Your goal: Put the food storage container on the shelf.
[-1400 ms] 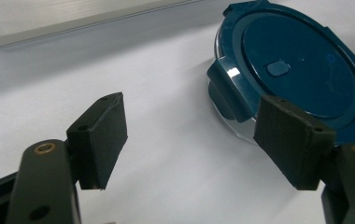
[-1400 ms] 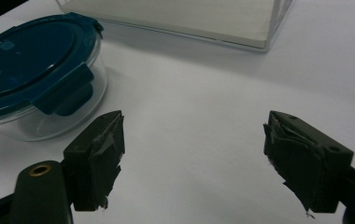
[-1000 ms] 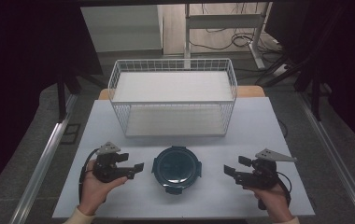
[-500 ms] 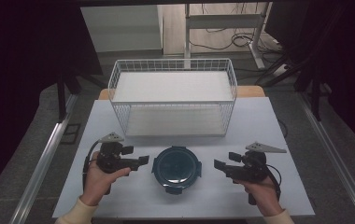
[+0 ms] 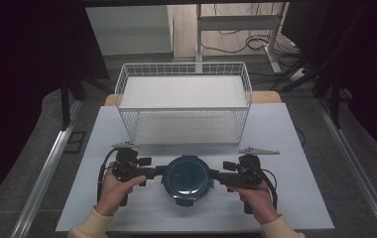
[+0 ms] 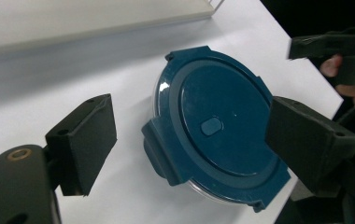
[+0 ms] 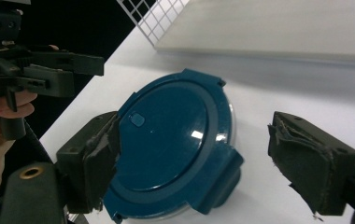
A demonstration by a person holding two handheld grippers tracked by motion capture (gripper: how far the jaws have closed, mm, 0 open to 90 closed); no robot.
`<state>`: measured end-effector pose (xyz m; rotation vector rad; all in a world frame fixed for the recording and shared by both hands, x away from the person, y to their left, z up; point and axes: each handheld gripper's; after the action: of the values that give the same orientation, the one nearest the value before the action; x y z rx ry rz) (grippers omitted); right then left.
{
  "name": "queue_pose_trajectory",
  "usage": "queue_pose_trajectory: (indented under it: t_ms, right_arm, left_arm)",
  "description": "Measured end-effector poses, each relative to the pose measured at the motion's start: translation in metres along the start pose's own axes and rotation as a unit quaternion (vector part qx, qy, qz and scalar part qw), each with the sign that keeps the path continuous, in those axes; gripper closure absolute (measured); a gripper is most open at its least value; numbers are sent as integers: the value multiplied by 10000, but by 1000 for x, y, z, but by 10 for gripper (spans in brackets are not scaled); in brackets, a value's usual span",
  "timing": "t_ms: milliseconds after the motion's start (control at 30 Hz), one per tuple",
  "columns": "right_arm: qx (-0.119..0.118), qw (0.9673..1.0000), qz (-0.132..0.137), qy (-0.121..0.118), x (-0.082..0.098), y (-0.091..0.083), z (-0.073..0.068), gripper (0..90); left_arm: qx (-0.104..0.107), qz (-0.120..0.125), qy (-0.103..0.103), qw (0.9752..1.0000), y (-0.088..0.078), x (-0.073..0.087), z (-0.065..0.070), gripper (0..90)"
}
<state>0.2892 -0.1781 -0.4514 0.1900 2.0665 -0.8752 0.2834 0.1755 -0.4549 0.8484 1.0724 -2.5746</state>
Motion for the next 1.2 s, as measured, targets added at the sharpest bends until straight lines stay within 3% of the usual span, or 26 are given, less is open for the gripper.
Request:
queue_pose_trajectory:
  t_ms: [167,433,567,733,900,967,1200]
  right_arm:
    - [-38,9998,-145,111,5,18,1,148]
    - [-22,9986,-454,280,18,34,5,108]
    - [32,9977,-564,386,22,39,7,93]
    - [-18,9959,-681,601,28,46,10,91]
    - [-151,9941,-751,762,32,52,10,91]
    - [-178,9935,-769,820,33,55,8,90]
    - [-227,9913,-776,1042,33,57,8,94]
  left_arm:
    - [-13,11,-94,10000,-2,3,-7,164]
    - [34,-227,-350,9991,20,16,-15,151]
    - [306,-274,-529,9978,24,19,-19,159]
    - [353,-391,-572,9970,33,20,-23,170]
    - [557,-590,-702,9942,43,23,-26,173]
    - [783,-661,-943,9903,48,25,-31,181]
    - [922,-699,-1123,9869,57,26,-32,191]
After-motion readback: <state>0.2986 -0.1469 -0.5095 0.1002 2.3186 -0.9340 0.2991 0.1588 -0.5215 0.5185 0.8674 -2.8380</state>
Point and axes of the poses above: each handheld gripper's, and its own axes: y roughly forward along the jaws, x roughly out of its underside, z roughly to its right, and after that the axes turned 7 degrees about -y, right-handed
